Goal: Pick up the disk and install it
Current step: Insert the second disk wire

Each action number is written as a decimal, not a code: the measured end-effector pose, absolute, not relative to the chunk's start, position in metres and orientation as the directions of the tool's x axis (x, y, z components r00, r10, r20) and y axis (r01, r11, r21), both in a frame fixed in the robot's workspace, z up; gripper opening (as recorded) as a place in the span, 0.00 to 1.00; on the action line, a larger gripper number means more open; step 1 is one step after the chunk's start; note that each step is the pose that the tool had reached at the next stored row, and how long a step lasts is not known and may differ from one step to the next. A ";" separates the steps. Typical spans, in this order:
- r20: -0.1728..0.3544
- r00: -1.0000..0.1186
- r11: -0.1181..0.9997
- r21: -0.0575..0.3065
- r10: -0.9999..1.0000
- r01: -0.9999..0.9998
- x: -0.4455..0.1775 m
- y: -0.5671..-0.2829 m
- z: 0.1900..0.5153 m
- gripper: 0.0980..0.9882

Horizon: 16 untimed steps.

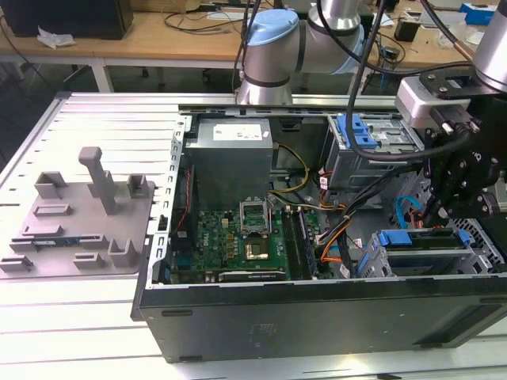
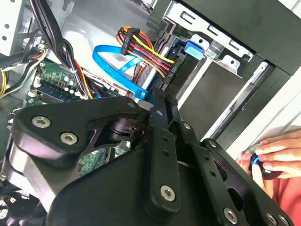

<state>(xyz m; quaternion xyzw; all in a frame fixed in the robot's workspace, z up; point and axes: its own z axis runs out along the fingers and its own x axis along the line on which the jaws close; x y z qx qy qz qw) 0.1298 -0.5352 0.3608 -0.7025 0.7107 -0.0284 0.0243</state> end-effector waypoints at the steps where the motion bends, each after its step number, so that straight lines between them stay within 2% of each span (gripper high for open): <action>1: 0.004 -0.012 0.011 -0.074 -1.000 -0.997 0.130 -0.536 0.361 0.07; 16: -0.003 -0.013 0.013 -0.074 -1.000 -0.997 0.132 -0.536 0.357 0.07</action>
